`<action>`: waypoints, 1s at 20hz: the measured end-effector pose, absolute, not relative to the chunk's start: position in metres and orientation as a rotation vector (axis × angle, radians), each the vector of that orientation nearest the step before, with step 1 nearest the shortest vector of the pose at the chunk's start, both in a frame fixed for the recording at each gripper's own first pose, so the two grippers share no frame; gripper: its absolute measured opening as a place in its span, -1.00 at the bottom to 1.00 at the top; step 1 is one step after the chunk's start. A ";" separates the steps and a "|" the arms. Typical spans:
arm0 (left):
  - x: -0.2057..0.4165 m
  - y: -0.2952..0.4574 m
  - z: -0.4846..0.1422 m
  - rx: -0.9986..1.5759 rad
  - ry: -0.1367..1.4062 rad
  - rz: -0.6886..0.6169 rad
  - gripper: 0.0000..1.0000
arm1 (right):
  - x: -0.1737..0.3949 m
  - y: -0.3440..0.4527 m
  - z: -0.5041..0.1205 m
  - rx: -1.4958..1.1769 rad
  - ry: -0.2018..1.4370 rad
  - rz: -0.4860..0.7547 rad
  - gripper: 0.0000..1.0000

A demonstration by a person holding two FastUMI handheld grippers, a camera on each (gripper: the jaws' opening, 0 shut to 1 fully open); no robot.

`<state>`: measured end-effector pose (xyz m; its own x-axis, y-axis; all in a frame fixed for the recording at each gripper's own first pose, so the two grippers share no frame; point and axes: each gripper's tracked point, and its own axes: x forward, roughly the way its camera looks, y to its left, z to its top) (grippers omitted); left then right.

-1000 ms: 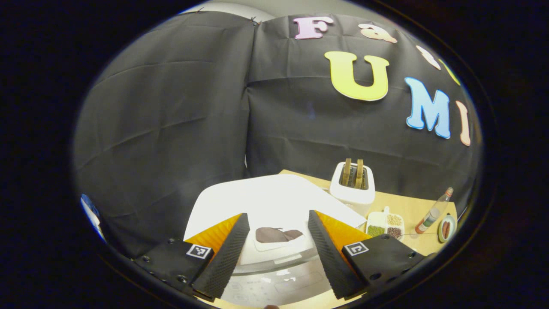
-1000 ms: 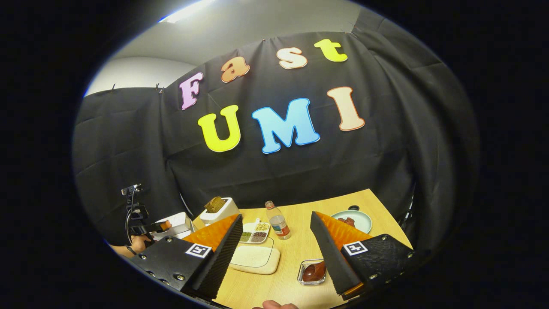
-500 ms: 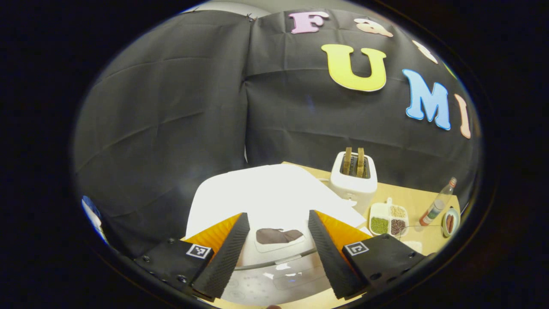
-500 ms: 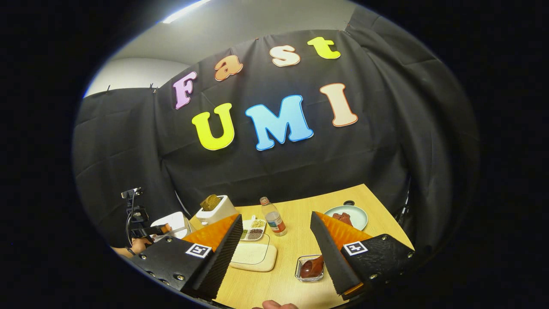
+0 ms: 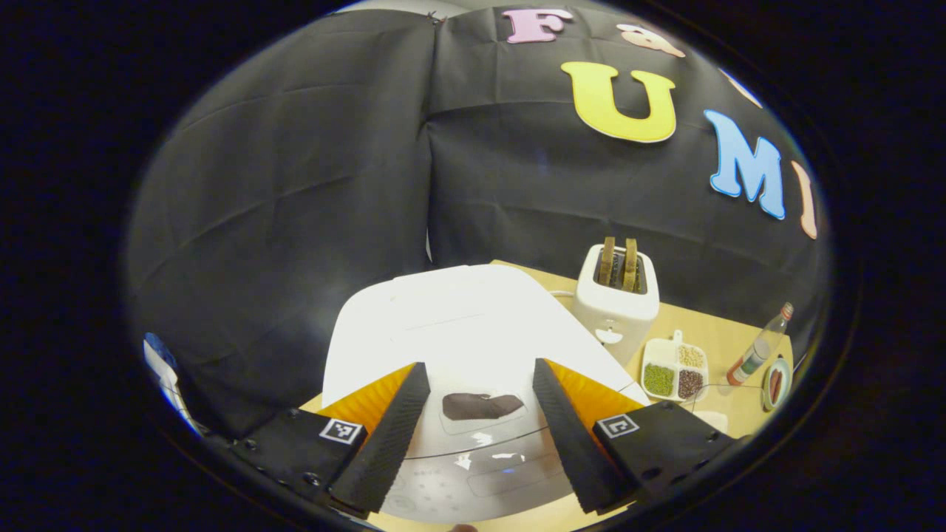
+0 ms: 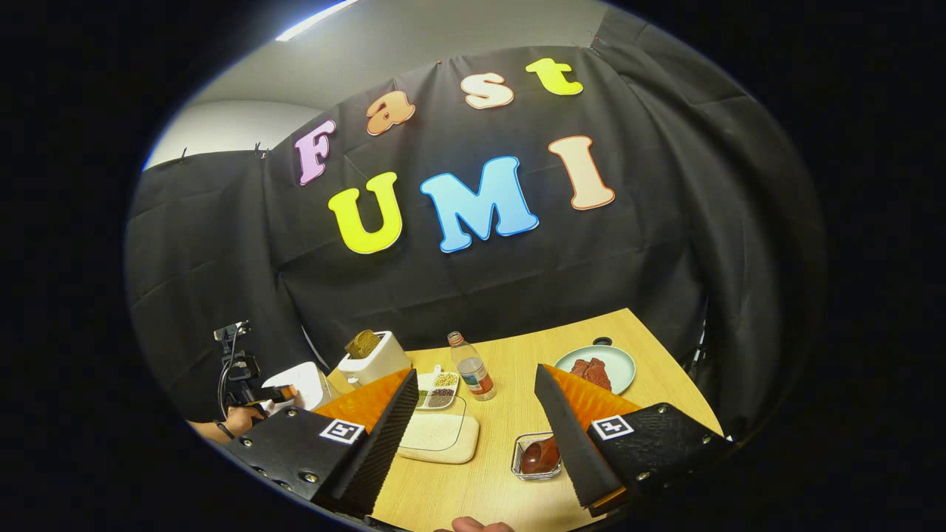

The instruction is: Close the left gripper, press the button to open the rice cooker; take a wooden spoon from the chopstick holder with the right hand, scoop a spoonful of rice and pour it into the rice cooker, then put the wooden spoon back into the chopstick holder.

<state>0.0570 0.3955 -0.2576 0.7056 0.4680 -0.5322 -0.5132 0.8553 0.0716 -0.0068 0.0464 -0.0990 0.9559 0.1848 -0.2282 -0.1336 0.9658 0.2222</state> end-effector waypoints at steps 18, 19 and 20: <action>0.017 0.143 0.023 0.007 0.010 0.090 0.84 | 0.004 0.027 -0.021 0.078 0.053 0.068 0.92; 0.008 0.132 0.031 0.010 -0.003 0.077 0.93 | 0.002 0.028 -0.017 0.083 0.046 0.065 0.92; 0.001 0.124 0.036 0.008 -0.014 0.073 0.93 | 0.000 0.029 -0.014 0.087 0.039 0.065 0.92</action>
<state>0.0010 0.1244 0.0361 0.9972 0.0731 0.0147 -0.0732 0.9973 0.0073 -0.0002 0.0295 -0.0137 0.9971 0.0667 -0.0359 -0.0633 0.9941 0.0876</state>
